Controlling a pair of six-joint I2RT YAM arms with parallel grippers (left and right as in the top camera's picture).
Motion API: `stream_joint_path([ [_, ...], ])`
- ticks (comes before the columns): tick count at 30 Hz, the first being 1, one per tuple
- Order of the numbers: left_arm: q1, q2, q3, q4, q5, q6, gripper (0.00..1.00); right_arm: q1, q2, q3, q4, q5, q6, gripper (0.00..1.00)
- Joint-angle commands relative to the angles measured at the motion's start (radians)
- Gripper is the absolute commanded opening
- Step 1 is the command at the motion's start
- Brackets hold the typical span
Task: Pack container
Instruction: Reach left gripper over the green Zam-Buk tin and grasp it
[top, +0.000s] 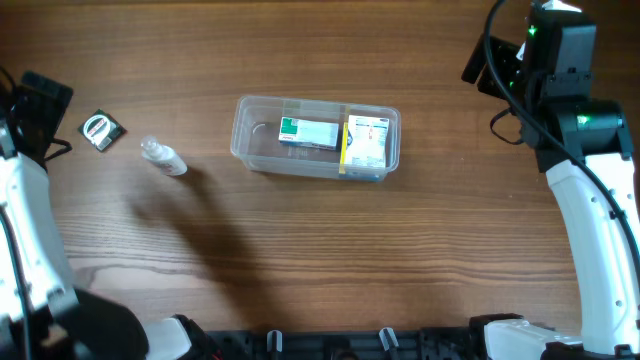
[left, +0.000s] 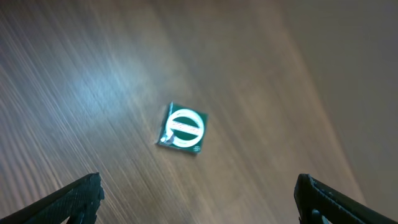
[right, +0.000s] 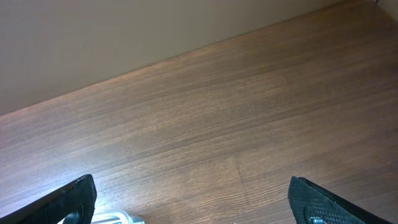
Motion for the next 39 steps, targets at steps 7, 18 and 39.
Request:
stream_joint_path([
  [7,0.023,0.319,0.014,0.058,0.1,0.0,1.0,0.001,0.007,-0.001,0.0,0.01,0.014,1.0],
  [18,0.009,0.349,0.014,0.205,-0.013,0.167,0.99,0.001,0.007,-0.001,0.0,0.01,0.014,1.0],
  [39,-0.063,0.443,0.014,0.239,-0.066,0.28,0.99,0.001,0.007,-0.001,0.0,0.01,0.014,1.0],
])
